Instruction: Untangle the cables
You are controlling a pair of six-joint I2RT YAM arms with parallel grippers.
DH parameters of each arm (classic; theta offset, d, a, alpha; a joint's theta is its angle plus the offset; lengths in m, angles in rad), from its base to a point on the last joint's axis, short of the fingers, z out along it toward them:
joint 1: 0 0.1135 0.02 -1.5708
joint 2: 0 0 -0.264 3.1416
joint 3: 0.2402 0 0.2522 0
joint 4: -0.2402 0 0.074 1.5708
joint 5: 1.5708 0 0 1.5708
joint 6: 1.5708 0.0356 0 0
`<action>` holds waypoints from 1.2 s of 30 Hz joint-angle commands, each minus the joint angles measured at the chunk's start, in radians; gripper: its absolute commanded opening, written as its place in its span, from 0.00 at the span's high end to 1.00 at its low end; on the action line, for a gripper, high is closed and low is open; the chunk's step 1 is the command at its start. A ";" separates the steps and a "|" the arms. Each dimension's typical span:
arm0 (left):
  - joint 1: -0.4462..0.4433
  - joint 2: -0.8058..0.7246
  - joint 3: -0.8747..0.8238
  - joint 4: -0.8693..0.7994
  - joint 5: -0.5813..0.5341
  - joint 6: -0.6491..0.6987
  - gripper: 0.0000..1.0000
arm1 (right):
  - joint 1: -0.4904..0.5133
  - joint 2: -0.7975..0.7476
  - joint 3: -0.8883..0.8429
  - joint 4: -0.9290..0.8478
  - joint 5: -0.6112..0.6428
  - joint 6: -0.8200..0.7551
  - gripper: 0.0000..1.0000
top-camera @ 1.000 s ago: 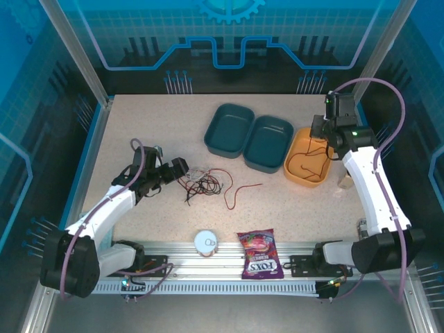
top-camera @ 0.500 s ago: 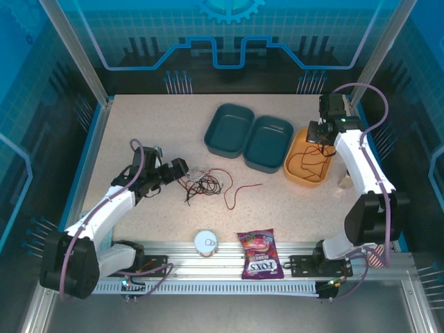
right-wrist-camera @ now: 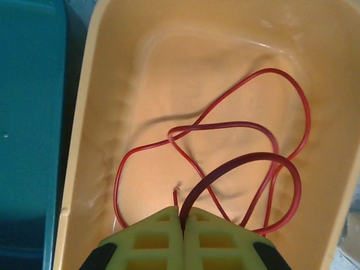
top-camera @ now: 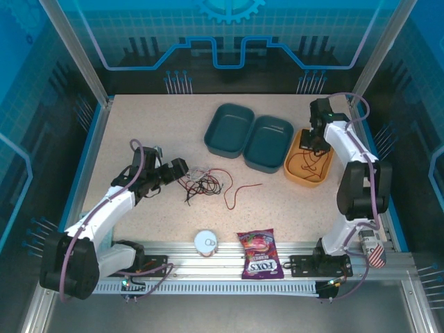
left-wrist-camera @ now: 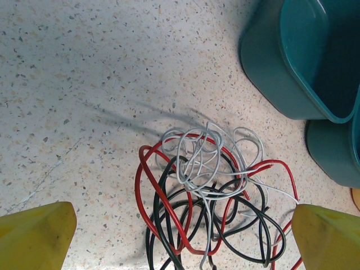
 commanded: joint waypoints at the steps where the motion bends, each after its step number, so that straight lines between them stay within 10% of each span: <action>1: 0.010 -0.021 -0.006 -0.012 0.025 0.023 0.01 | -0.016 0.038 0.053 -0.029 -0.021 0.019 0.92; 24: 0.010 0.000 0.026 -0.022 0.006 0.037 0.01 | 0.015 -0.262 0.001 -0.036 -0.028 0.024 0.46; 36: 0.010 -0.009 0.012 -0.012 0.022 0.039 0.01 | 0.299 -0.498 -0.197 0.139 0.008 0.171 0.43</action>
